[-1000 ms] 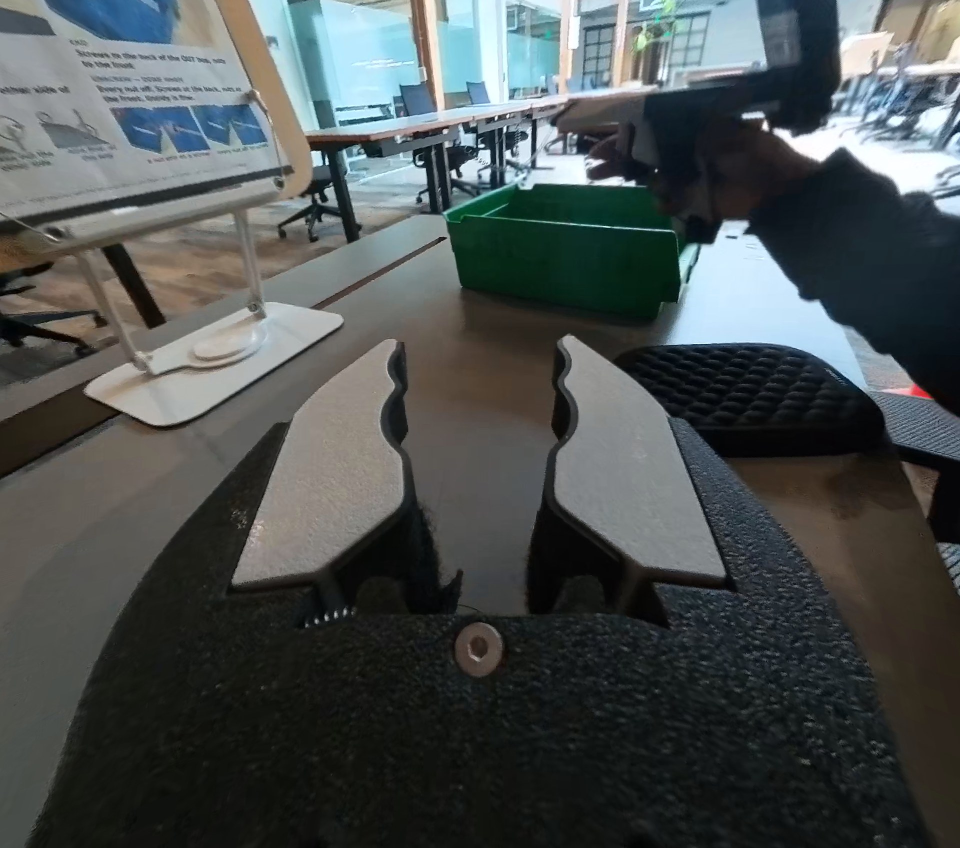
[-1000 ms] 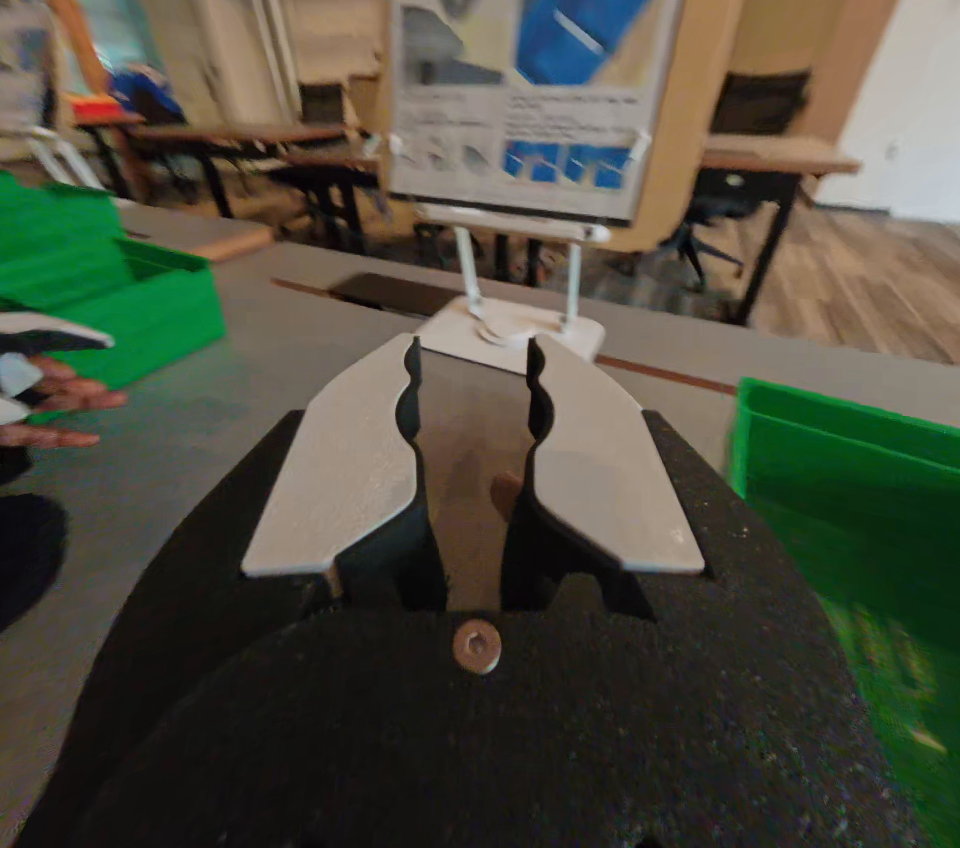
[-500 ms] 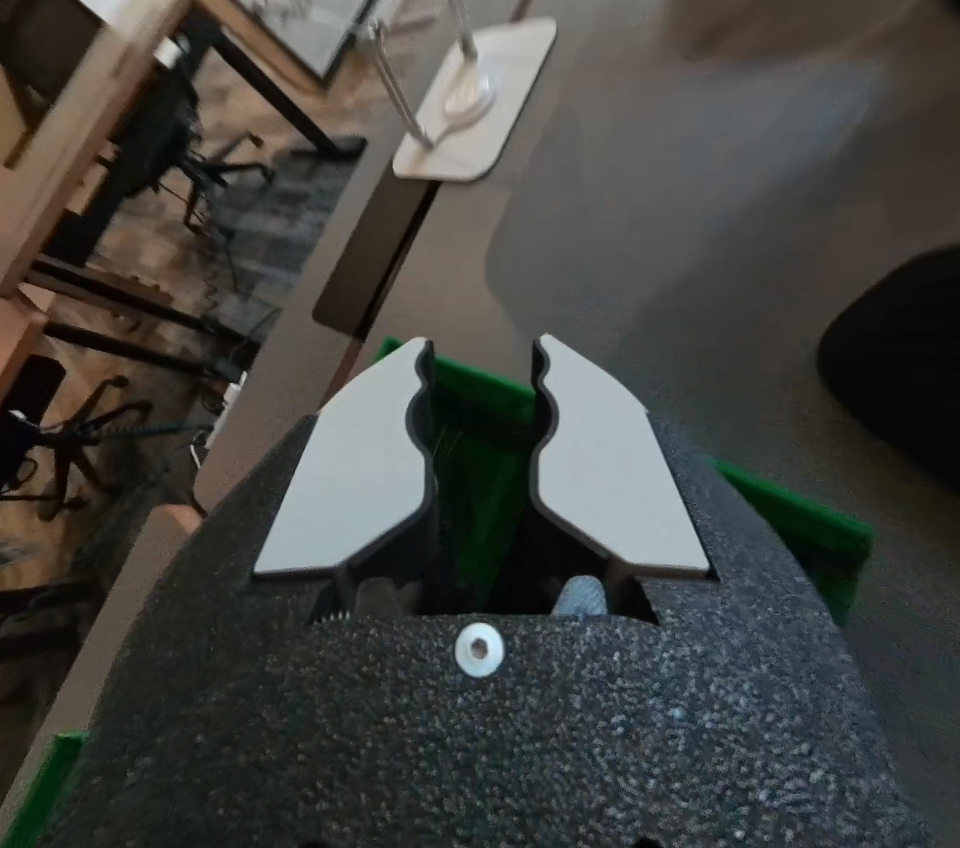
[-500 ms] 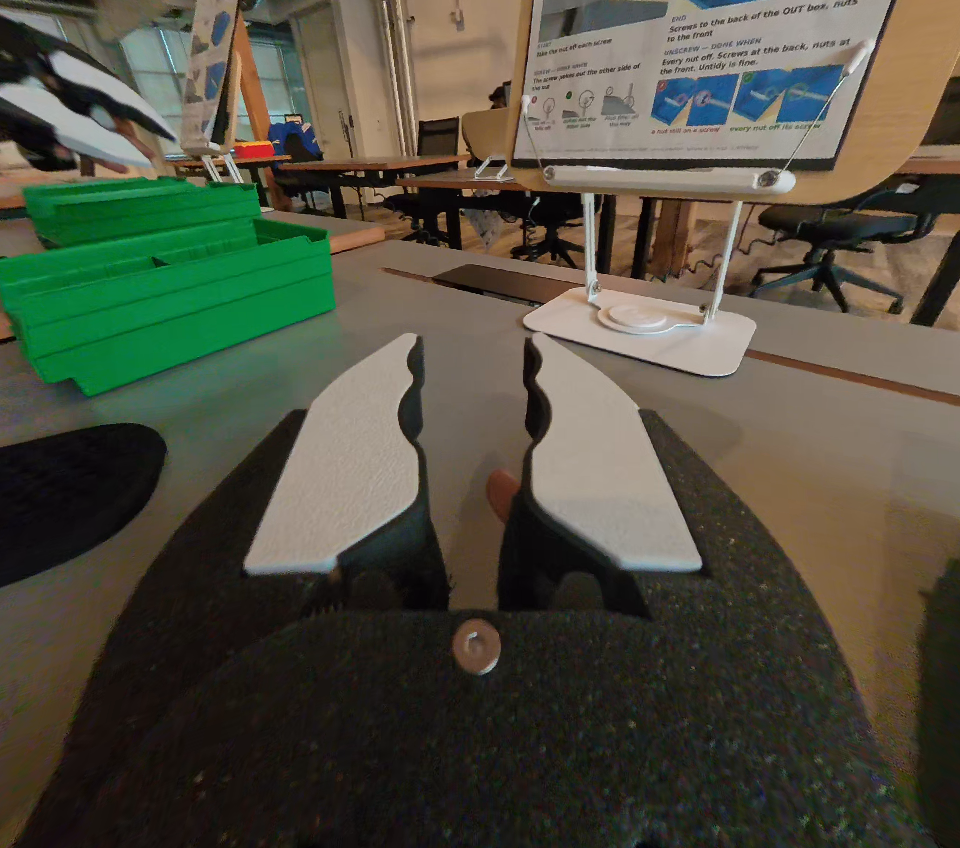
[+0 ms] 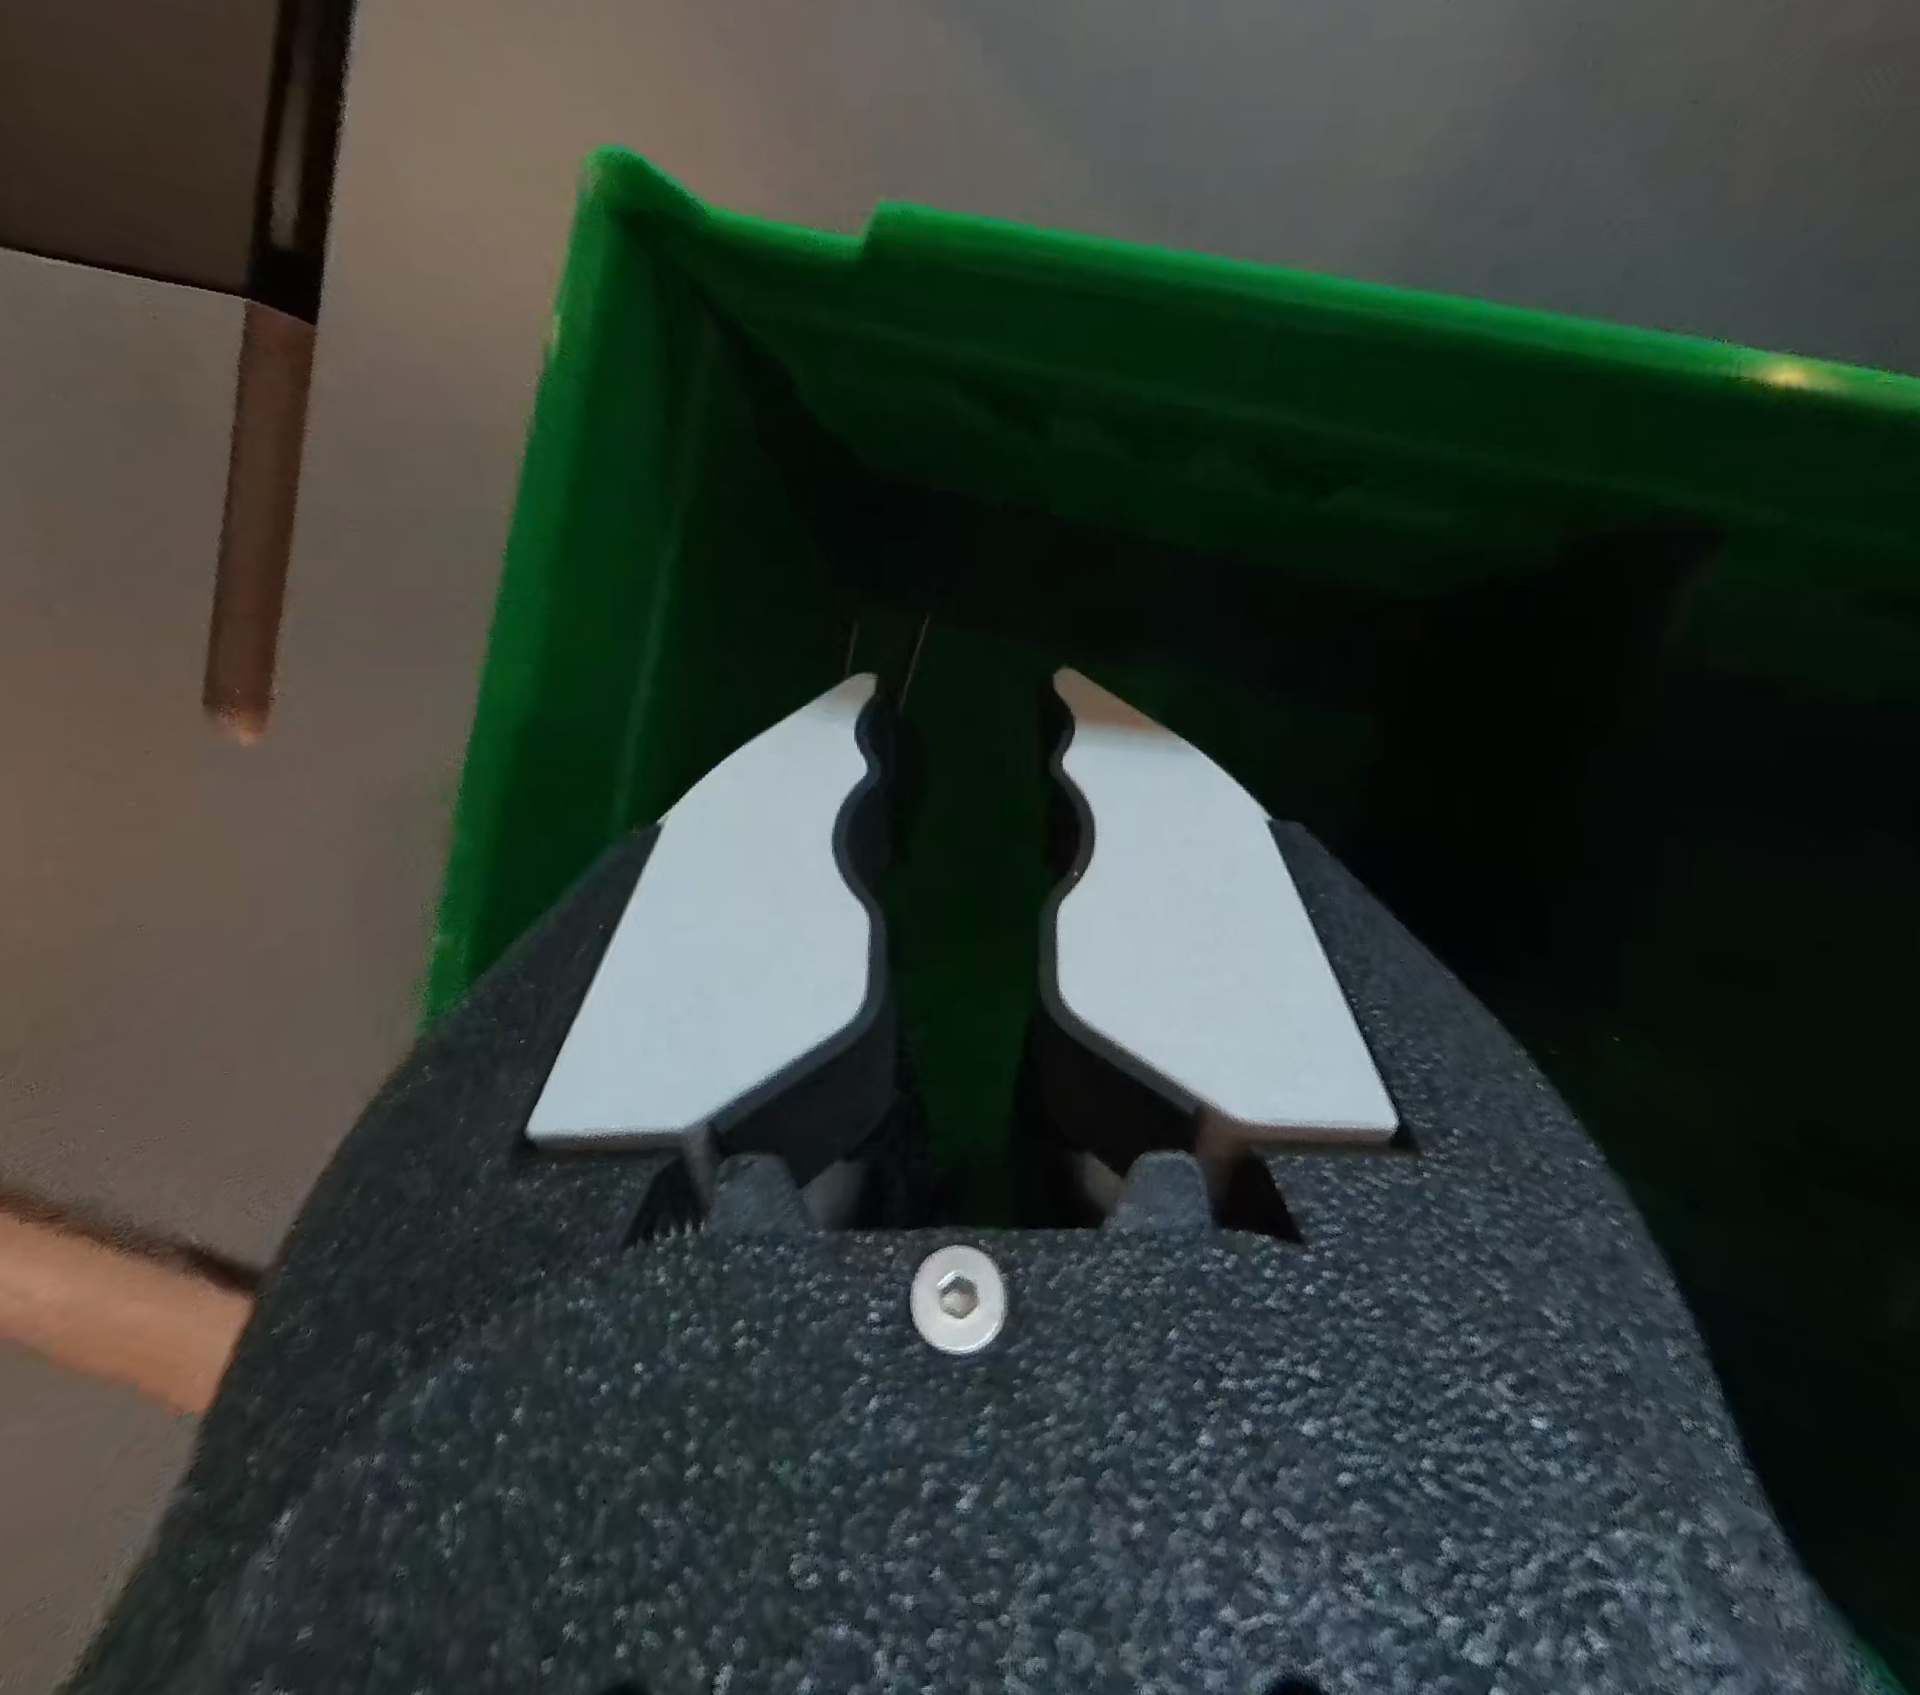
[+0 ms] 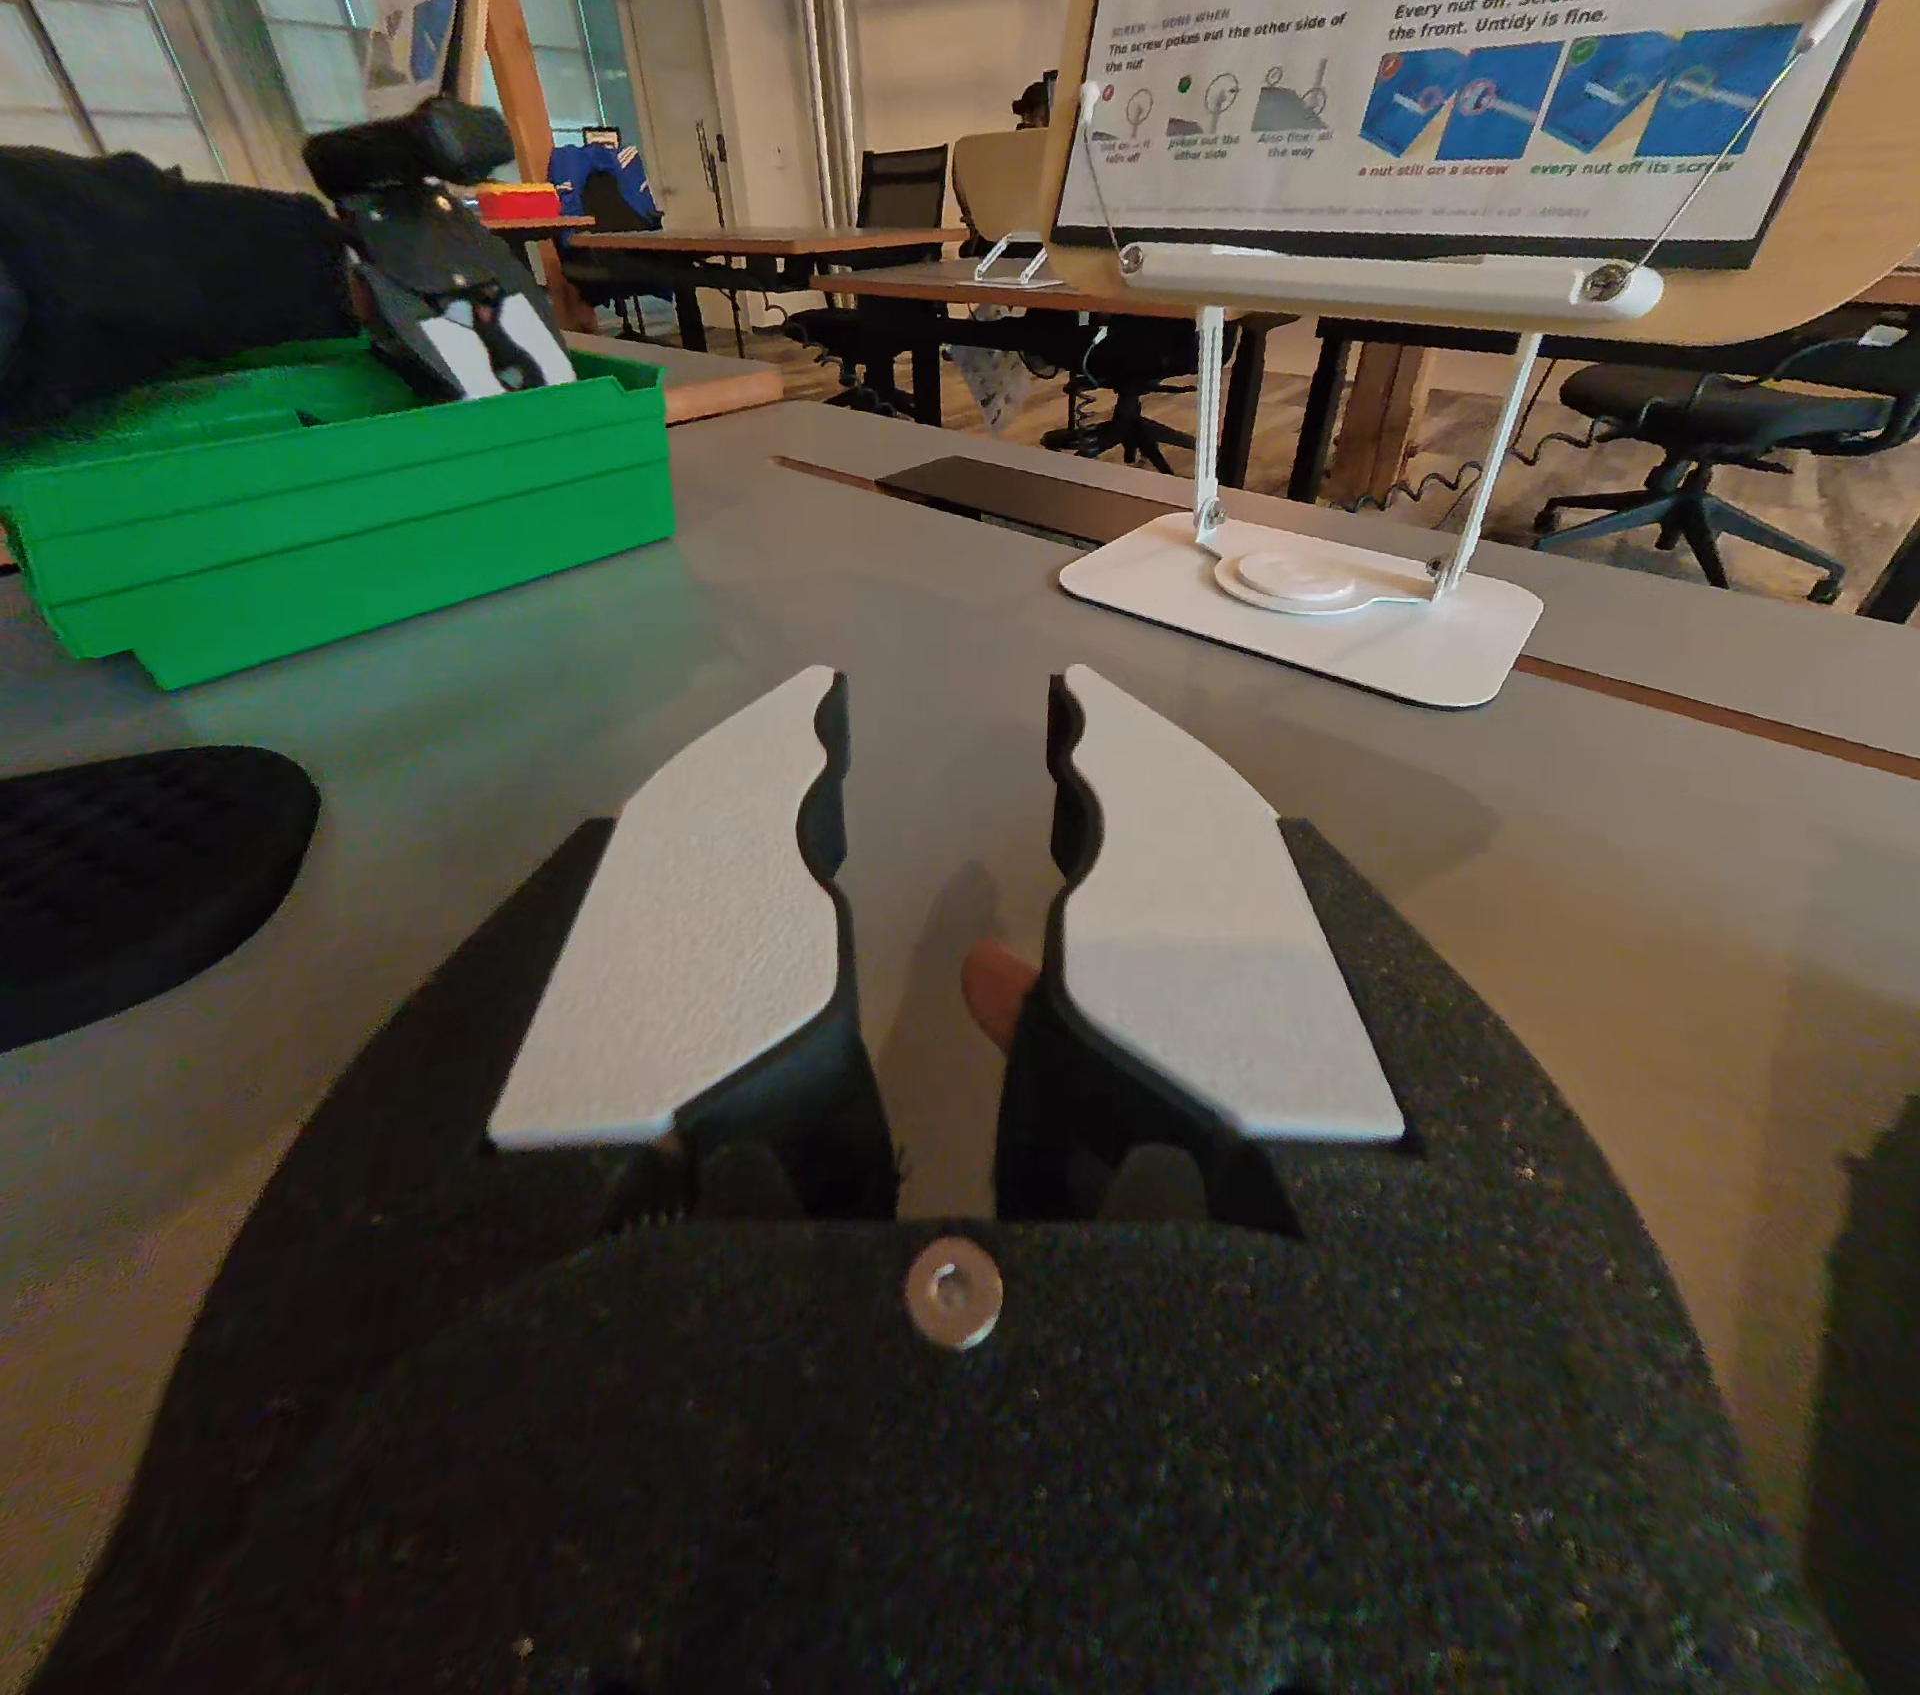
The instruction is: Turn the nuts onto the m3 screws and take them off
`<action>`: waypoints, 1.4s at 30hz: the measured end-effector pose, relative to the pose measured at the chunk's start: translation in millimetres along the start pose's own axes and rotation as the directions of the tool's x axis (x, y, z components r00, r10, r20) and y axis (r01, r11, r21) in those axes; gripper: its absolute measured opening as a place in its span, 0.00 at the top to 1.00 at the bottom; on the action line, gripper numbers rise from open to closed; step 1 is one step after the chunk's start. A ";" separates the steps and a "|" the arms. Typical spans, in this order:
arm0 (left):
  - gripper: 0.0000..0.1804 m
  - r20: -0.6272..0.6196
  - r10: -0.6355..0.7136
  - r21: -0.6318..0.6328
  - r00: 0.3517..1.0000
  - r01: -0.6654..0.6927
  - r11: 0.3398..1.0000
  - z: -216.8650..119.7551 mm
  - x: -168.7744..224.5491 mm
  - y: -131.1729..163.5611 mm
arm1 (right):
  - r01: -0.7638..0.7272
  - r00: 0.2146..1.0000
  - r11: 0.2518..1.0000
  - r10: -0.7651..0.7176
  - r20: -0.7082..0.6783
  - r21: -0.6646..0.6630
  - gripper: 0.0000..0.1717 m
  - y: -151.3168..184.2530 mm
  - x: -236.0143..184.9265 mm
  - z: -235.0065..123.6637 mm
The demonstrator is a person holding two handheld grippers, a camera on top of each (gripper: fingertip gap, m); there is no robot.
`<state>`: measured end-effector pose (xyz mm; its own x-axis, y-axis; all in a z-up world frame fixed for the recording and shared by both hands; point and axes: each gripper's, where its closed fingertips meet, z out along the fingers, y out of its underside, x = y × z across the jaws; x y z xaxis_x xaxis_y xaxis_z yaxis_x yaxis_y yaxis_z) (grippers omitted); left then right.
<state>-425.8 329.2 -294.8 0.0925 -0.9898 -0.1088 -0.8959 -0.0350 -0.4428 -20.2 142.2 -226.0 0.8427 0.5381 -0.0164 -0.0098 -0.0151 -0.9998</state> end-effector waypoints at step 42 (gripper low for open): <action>1.00 -0.024 -0.092 -0.033 0.995 0.091 0.995 21.1 8.0 17.4 | 0.001 1.000 0.999 -0.001 0.016 0.052 0.81 -8.0 -2.2 -3.1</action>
<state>-431.5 323.6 -322.2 0.1641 -0.9853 -0.0467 -0.8976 -0.1295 -0.4214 -20.3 138.5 -217.9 0.8343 0.5511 -0.0151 -0.0373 0.0290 -0.9989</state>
